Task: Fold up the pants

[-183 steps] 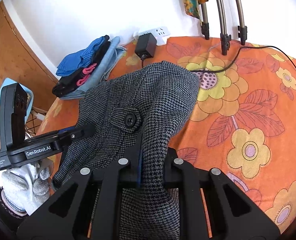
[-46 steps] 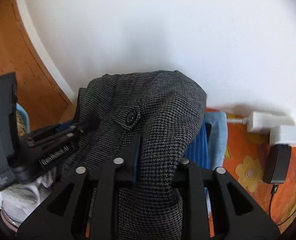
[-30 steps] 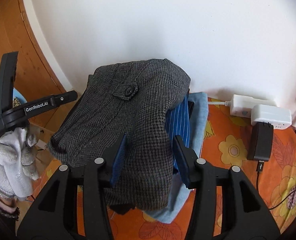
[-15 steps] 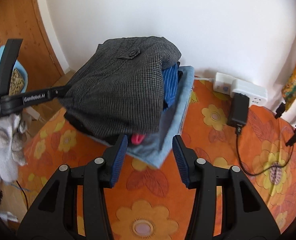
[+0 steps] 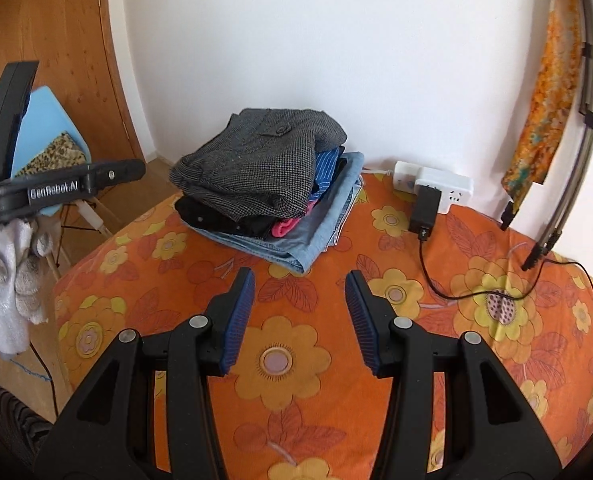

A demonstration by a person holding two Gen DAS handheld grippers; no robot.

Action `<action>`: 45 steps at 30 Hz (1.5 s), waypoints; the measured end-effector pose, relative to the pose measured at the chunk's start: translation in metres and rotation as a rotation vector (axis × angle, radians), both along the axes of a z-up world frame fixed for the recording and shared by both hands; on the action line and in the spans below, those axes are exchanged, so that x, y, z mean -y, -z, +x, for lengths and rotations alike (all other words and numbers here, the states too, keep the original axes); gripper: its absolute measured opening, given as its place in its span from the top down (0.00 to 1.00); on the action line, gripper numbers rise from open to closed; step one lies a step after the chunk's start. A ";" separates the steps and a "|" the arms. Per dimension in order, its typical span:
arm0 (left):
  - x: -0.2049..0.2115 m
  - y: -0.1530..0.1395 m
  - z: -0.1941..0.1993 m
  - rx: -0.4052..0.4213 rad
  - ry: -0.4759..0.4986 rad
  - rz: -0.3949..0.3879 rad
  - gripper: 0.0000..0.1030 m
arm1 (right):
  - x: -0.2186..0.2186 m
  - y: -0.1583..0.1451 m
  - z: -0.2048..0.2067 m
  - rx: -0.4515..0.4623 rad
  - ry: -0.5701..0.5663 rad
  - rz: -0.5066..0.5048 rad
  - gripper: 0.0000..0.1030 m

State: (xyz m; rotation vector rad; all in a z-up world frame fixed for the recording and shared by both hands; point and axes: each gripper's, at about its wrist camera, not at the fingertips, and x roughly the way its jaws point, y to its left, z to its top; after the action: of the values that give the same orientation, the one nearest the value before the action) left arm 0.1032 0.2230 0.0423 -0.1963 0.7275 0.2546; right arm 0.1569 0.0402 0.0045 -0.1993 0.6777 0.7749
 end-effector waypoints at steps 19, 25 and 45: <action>0.081 -0.018 -0.078 0.146 0.017 0.017 0.22 | 0.080 -0.014 -0.068 0.111 0.012 0.053 0.22; 0.092 -0.013 -0.081 0.149 0.026 0.041 0.20 | 0.082 -0.012 -0.074 0.130 0.015 0.028 0.12; 0.087 0.023 -0.074 0.019 -0.030 0.025 0.19 | 0.084 0.017 -0.061 0.130 0.102 0.002 0.02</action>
State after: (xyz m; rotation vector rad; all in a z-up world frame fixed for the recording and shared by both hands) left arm 0.0292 0.1365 0.0195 -0.1858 0.7028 0.2903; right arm 0.0957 -0.0439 -0.0121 -0.2101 0.5598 0.6592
